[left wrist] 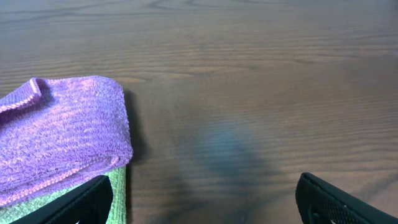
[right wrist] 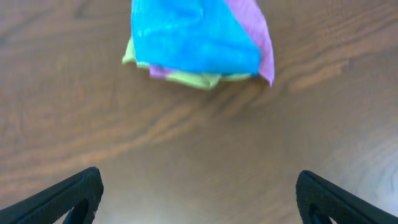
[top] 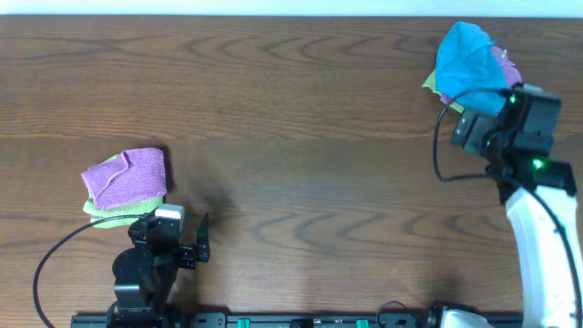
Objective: Fold the cloth
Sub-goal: 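Reach the right gripper to the top-right bundle and grasp the blue cloth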
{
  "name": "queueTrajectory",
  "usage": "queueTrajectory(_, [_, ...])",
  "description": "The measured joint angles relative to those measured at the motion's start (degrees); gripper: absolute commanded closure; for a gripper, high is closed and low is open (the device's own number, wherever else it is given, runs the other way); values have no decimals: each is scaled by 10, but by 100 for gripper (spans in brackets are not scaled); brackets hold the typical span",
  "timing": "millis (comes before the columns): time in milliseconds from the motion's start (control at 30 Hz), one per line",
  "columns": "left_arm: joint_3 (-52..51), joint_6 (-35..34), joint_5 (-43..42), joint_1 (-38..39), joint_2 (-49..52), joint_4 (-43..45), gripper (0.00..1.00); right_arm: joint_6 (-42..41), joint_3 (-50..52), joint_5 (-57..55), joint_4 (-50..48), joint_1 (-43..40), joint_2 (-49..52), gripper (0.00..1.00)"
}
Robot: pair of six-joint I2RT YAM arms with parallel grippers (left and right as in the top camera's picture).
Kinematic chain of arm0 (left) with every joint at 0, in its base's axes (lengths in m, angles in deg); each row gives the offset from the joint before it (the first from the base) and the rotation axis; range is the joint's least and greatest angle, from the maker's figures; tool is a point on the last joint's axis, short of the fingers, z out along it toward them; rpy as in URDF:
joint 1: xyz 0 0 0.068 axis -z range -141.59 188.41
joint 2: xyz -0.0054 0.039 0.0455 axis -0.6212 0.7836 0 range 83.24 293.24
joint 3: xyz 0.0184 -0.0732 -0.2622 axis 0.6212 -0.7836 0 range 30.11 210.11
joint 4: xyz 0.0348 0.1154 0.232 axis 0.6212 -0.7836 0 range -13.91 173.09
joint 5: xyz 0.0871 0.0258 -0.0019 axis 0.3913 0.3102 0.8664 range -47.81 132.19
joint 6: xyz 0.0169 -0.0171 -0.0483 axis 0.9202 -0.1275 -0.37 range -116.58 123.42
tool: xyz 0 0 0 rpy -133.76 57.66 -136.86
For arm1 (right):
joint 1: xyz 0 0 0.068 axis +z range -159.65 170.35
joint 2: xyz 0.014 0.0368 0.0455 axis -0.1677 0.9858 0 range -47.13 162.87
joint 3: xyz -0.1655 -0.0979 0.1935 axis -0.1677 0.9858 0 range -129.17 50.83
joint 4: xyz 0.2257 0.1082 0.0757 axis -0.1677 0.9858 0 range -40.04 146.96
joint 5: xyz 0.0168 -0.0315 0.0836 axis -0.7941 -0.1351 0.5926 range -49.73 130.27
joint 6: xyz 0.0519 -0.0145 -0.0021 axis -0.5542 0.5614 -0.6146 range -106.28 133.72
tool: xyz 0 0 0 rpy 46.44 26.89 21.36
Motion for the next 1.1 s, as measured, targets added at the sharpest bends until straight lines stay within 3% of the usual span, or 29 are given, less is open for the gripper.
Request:
queueTrajectory(600, [0, 0, 0, 0, 0, 0, 5, -26, -218, 51, -69, -51, 282, 1])
queueTrajectory(1100, [0, 0, 0, 0, 0, 0, 5, -33, -221, -7, -143, -56, 304, 1])
